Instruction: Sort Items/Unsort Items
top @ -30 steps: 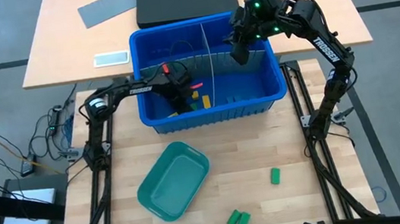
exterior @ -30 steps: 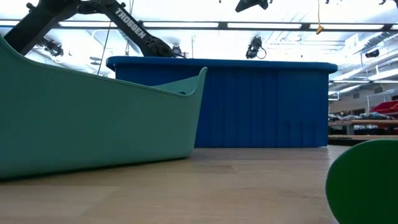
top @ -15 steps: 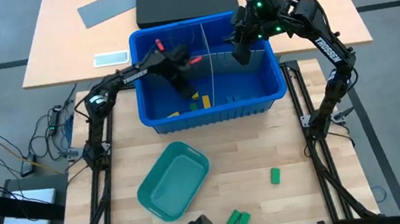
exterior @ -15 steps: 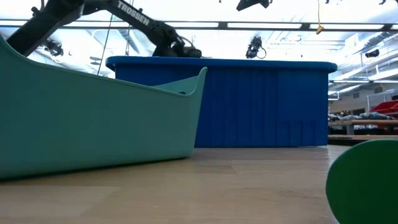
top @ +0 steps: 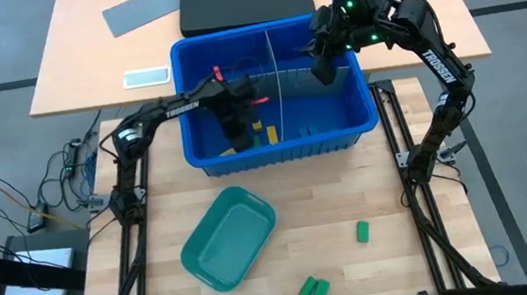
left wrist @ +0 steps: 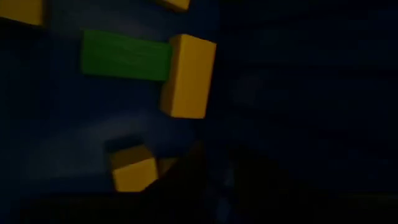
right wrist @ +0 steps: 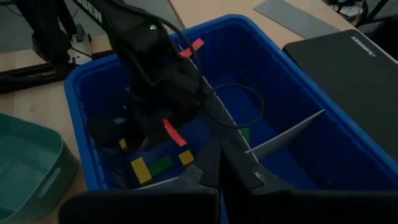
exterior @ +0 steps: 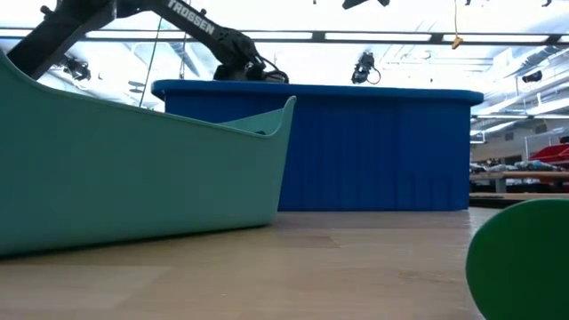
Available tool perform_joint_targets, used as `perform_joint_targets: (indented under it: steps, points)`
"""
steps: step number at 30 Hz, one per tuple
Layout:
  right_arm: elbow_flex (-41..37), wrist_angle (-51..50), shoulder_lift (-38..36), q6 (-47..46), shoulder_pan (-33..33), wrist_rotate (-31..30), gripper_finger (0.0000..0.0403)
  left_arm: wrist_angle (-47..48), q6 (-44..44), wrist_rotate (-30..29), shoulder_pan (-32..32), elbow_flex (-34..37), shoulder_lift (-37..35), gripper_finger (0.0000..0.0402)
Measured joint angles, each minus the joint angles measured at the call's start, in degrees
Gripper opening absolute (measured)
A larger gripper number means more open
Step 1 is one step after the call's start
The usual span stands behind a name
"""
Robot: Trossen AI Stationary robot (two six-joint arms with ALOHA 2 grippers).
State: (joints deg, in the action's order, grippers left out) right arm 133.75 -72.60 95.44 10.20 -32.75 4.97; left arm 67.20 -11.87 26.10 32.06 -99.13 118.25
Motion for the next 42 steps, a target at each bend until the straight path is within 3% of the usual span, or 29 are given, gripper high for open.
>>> perform_joint_targets:
  steps: [3,9,14,19,25,30,35,42]
  points:
    - [0.0,-0.1,0.0,0.0,0.0,0.0,0.0000,-4.4,3.4,0.5,-0.8,3.1,-0.3,0.0126]
    - [0.0,0.0,0.0,0.7,0.0,0.0,0.0000,-13.9,9.1,-12.0,-1.4,7.1,0.5,0.0202]
    - [0.0,0.0,0.0,1.7,0.0,0.0,0.0000,-16.2,9.1,-11.1,-1.9,10.0,0.5,0.0244]
    - [0.0,0.0,0.0,2.1,0.0,0.0,0.0000,-18.7,9.4,-8.6,-3.4,13.4,0.2,0.0252]
    - [0.0,0.1,0.0,2.5,0.0,0.0,0.0000,-22.8,9.8,-5.4,-5.3,16.7,-0.1,0.0201]
    - [0.0,0.6,0.0,2.6,0.0,-0.1,0.0000,-27.8,9.6,-0.9,-6.2,17.4,0.2,0.0110]
    - [0.0,0.6,0.0,2.6,0.0,0.0,0.0000,-28.7,8.5,-0.4,-6.0,17.3,0.4,0.0013]
    - [0.0,0.5,0.0,2.5,0.0,0.0,0.0000,-23.0,7.5,3.5,-3.5,12.9,0.4,0.0003]
